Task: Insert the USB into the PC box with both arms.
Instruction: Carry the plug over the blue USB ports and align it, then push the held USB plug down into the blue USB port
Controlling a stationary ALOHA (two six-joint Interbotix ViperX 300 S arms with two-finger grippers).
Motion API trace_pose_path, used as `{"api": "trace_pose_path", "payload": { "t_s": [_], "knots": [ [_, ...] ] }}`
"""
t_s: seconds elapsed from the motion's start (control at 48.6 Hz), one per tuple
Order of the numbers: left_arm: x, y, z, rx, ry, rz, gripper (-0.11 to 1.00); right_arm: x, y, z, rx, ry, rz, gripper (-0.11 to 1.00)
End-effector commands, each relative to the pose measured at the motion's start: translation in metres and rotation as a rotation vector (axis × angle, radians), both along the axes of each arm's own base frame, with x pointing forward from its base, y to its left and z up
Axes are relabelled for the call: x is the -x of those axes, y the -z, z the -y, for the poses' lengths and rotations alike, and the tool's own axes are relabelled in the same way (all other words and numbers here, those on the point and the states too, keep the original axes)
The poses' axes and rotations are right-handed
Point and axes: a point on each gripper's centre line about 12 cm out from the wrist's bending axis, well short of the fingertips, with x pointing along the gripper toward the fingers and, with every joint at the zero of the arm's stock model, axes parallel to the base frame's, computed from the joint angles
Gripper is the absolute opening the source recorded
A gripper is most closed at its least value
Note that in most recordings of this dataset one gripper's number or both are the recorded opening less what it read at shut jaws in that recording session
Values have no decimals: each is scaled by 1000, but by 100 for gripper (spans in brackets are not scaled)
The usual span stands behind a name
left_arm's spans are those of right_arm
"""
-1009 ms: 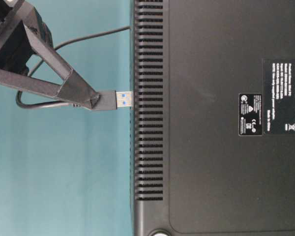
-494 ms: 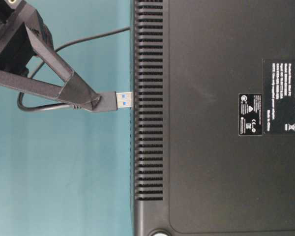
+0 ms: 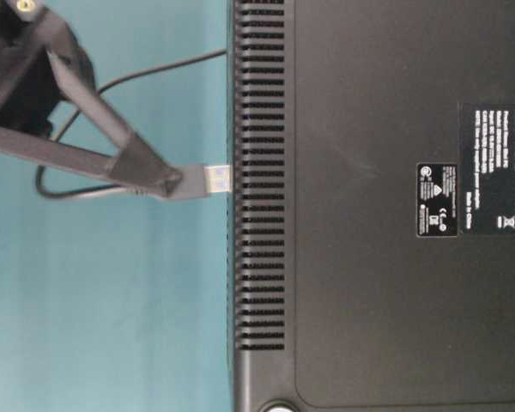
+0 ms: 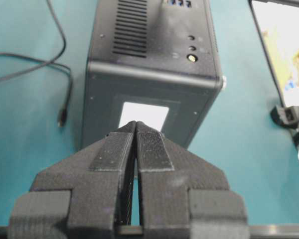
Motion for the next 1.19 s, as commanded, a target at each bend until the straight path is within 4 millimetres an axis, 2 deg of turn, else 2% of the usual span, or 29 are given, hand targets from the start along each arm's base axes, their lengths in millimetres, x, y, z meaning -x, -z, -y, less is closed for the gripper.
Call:
{"api": "trace_pose_path", "payload": {
  "t_s": [0.0,0.432,0.886,1.174],
  "knots": [
    [-1,-6,0,1,1,18,0,-1,-8,-1,-18,14,34,9],
    [-1,-6,1,3,3,18,0,4,-7,-5,-16,10,-4,9],
    [-1,-5,1,2,3,17,0,3,-4,2,2,22,-10,9],
    [-1,-4,1,2,3,17,0,4,2,-7,-10,8,-35,9]
  ]
}}
